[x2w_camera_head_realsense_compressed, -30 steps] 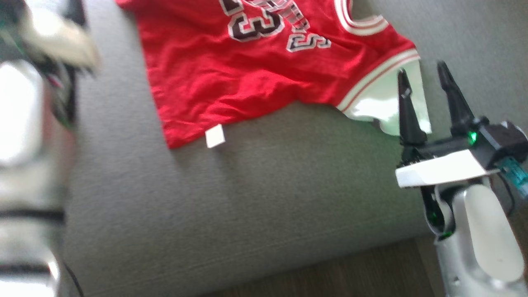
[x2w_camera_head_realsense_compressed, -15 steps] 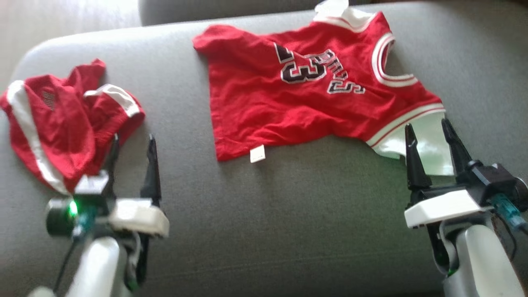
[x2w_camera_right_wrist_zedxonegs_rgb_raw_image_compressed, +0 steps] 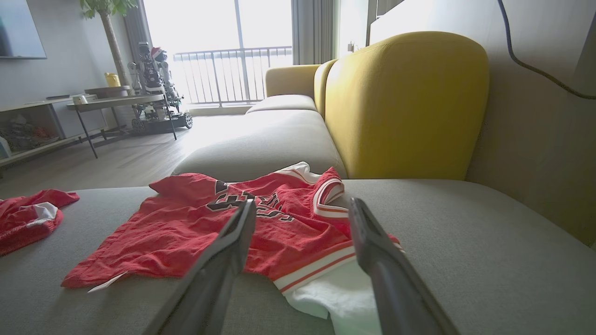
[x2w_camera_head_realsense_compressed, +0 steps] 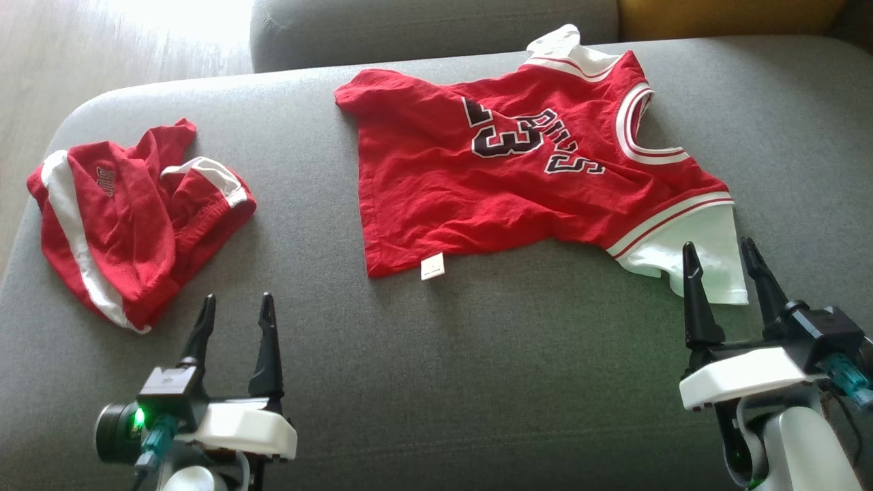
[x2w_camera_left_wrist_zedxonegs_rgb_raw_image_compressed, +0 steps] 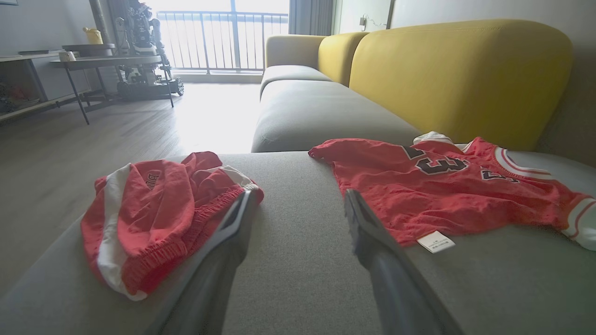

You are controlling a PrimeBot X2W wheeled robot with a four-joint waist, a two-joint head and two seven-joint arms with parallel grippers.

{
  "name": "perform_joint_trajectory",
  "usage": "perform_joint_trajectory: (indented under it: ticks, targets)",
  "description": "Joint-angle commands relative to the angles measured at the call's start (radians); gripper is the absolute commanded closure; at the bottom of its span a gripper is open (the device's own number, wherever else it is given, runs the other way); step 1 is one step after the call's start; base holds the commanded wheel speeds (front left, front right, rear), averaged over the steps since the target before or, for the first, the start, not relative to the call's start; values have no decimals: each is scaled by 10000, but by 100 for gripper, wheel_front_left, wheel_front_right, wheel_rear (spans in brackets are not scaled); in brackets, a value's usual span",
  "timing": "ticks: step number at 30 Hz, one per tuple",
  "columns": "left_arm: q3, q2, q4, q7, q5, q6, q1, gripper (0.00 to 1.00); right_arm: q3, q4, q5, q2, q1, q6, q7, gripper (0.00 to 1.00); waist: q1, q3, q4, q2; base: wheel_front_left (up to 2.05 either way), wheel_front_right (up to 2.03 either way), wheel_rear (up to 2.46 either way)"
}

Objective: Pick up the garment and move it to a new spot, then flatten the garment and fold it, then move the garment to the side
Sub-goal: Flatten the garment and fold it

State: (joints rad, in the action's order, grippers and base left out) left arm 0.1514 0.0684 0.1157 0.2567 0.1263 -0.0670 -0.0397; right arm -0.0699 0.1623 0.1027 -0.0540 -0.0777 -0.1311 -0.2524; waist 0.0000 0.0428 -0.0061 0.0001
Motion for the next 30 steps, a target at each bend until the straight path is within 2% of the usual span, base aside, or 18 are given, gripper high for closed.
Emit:
perform_joint_trajectory:
  ticks: [1,22,26,30]
  targets:
    - [-331,-19,-369,51,-145,91,294,0,212,-374,67,38,-227,4,-93,0,0,10,-4,-1,0,0,0]
    - [-388,-174,-131,51,-308,243,291,0,393,-271,49,38,-224,4,-93,0,0,-55,-203,-1,0,0,0]
    - [-363,-177,31,51,-259,242,322,0,452,-306,47,38,-264,4,-93,0,0,75,-302,-1,0,0,0]
    - [-69,-179,772,51,-108,363,637,0,593,-454,-122,38,-450,4,-93,0,0,653,-612,-1,0,0,0]
